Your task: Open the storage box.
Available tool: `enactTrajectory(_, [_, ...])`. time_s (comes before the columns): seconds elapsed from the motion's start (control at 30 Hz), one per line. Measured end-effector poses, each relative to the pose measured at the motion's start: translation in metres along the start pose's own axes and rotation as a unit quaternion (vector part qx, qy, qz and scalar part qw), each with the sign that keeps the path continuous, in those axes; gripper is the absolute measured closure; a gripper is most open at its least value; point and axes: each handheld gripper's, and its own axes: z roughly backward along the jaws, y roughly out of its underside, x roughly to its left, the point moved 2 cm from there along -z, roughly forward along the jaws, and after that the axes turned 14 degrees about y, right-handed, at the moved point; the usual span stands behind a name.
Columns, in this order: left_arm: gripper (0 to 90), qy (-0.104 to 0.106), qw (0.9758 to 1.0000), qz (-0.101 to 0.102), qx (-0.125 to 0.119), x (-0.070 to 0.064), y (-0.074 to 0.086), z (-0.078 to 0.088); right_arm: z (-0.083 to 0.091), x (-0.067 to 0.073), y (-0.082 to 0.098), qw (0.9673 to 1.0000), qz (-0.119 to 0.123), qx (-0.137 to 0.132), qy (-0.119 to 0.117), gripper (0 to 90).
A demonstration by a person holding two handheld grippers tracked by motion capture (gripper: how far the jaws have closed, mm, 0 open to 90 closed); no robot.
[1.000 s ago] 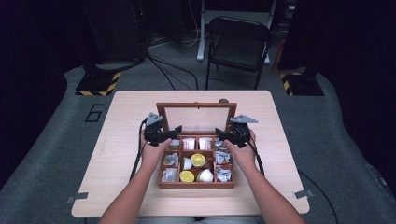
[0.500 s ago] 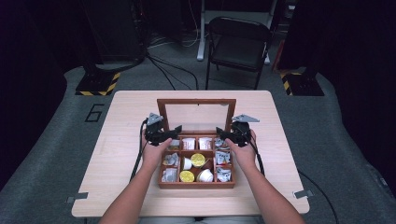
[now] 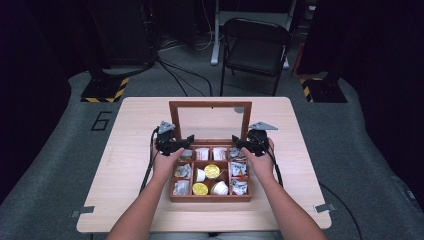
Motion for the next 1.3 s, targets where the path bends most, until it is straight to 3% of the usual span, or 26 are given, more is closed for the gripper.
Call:
enactTrajectory(0.4, [30.2,-0.006,0.9998,0.016,0.007,0.007,0.002,-0.005,-0.006,0.002,-0.004,0.9998,-0.002,0.015,0.013,41.8])
enactTrajectory(0.77, [31.1,-0.010,0.9992,0.034,0.016,0.011,-0.001,-0.011,-0.013,0.000,-0.004,0.9996,0.013,0.017,0.016,42.0])
enactTrajectory(1.3, [31.3,-0.004,0.9981,0.056,0.024,0.019,-0.001,-0.016,-0.022,-0.004,-0.007,0.9991,-0.004,0.040,0.014,41.1])
